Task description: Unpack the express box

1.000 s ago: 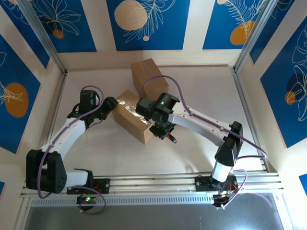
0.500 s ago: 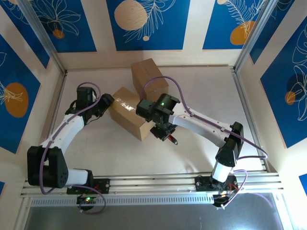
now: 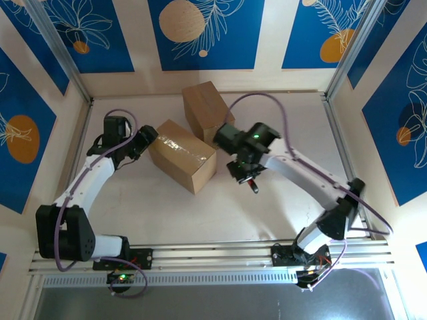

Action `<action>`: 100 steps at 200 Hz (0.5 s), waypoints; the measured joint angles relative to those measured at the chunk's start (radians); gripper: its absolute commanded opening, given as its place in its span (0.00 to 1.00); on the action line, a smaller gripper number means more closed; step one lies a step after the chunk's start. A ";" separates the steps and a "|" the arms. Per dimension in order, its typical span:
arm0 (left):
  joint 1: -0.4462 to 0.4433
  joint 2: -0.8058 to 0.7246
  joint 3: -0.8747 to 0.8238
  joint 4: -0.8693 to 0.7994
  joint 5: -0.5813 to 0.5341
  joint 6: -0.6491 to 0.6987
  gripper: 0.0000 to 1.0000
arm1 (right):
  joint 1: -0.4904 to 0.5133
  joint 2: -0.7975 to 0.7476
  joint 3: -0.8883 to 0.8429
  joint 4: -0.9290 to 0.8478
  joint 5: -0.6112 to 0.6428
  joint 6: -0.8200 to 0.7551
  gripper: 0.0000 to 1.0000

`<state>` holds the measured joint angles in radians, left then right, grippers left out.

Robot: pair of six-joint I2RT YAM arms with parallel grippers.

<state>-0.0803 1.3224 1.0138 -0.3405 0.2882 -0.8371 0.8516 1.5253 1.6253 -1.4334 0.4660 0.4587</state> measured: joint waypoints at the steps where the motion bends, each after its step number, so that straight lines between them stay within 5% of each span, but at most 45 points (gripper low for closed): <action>1: 0.000 -0.002 0.003 -0.003 0.000 0.001 0.76 | -0.006 -0.010 -0.009 0.009 0.001 0.007 0.00; 25: 0.001 -0.067 0.154 -0.128 -0.032 0.096 0.70 | -0.105 -0.148 -0.178 0.175 0.025 0.115 0.00; 57: 0.014 -0.061 0.419 -0.279 -0.149 0.224 0.44 | -0.121 -0.193 -0.323 0.359 0.047 0.243 0.00; 100: 0.041 0.192 0.516 -0.330 -0.252 0.335 0.42 | -0.026 -0.119 -0.333 0.509 0.124 0.407 0.00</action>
<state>-0.0391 1.5143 1.5295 -0.6708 0.0360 -0.5018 0.8261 1.4059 1.2926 -0.9249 0.5900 0.8661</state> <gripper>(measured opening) 0.416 0.212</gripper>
